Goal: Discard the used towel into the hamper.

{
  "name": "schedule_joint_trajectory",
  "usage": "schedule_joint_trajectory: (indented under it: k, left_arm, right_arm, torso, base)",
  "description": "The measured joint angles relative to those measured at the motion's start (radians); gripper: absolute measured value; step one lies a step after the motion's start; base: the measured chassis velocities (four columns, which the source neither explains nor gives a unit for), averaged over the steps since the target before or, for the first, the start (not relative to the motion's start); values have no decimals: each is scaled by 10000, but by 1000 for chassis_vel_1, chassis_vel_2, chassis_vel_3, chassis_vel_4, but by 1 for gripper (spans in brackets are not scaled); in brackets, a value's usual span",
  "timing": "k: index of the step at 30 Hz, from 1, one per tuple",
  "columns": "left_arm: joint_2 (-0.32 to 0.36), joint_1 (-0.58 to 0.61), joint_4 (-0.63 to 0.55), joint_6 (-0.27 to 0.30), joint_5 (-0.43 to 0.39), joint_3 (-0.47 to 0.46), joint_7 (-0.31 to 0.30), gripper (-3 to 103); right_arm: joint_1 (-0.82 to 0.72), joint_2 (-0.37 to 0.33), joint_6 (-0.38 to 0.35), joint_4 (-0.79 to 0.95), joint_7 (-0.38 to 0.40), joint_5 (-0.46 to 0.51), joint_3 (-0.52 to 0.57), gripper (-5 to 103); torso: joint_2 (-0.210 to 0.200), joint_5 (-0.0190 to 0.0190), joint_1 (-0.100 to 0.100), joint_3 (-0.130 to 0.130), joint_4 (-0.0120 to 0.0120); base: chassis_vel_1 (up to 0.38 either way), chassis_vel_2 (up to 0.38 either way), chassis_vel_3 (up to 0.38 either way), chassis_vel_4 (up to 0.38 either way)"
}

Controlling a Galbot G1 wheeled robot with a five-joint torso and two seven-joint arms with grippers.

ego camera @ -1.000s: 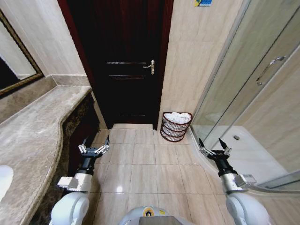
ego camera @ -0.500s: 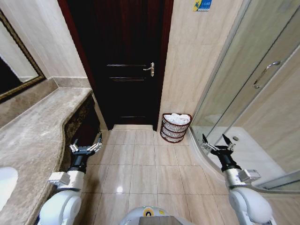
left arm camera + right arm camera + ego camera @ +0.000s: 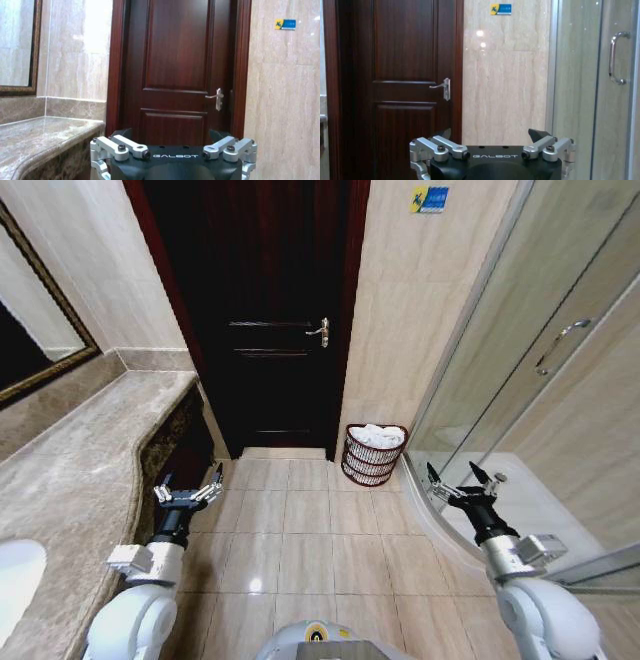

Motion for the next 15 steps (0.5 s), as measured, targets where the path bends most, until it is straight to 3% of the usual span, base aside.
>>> schedule_joint_trajectory:
  k: [15]
  left_arm:
    - [-99,43,-72,7,40,31,37,100]
  right_arm:
    - [-79,-145,-12,112,36,44,69,100]
  torso:
    - [756,0,361,393,0]
  base:
    - [0,0,0,0]
